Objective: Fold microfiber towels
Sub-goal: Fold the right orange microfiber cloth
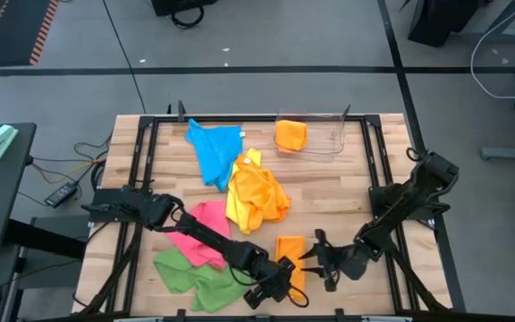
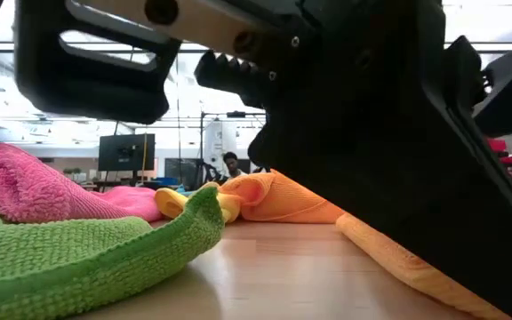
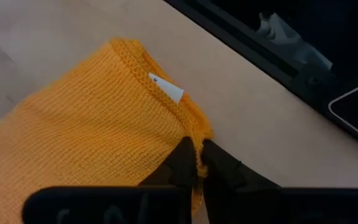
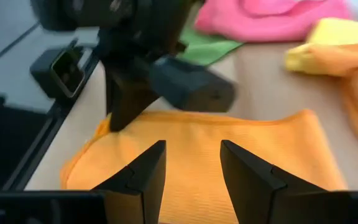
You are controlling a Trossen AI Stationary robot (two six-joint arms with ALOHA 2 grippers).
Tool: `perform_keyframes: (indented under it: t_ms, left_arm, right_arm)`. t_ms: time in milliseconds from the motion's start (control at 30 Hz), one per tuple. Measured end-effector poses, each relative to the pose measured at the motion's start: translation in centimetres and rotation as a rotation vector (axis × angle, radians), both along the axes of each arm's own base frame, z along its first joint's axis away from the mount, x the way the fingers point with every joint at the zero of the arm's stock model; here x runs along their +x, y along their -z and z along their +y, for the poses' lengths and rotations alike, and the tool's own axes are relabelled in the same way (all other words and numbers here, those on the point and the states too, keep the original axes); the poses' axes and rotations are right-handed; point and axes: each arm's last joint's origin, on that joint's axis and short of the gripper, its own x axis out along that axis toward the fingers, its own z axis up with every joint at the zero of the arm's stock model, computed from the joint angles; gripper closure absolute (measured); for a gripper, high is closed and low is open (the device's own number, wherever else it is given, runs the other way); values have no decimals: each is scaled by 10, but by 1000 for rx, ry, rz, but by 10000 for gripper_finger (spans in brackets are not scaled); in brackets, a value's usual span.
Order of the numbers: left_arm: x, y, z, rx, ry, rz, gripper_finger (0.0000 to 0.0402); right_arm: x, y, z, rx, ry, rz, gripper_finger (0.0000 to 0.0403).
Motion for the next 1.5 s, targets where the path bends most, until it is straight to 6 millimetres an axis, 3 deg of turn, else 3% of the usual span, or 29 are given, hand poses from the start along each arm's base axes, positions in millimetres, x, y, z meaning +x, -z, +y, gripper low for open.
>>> perform_keyframes:
  t_ms: [233,433,667,800,967,1200,1400,1500]
  left_arm:
    - [-2,0,-5,-26,-60,23,363]
    - [-1,-1,-4,-49,-121,37,388]
    - [-3,-16,-1,-106,-222,70,383]
    - [-6,-33,-7,-121,-259,16,389]
    - [-6,-35,-12,-156,-324,11,388]
    - [-9,-34,-16,-147,-453,-8,389]
    - [-17,-33,-27,-133,-508,-10,382]
    - [-21,-33,-33,-112,-531,-28,380]
  right_arm:
    - [17,-9,11,-96,-129,-2,242]
    - [27,-30,26,-104,-169,-35,242]
    - [14,-38,48,-114,-196,27,242]
    - [-1,-25,59,-157,-152,53,242]
    - [-6,-2,74,-191,-163,47,242]
    - [19,12,103,-281,-154,73,220]
    - [37,14,120,-442,-36,122,176]
    - [40,11,127,-432,-26,117,163]
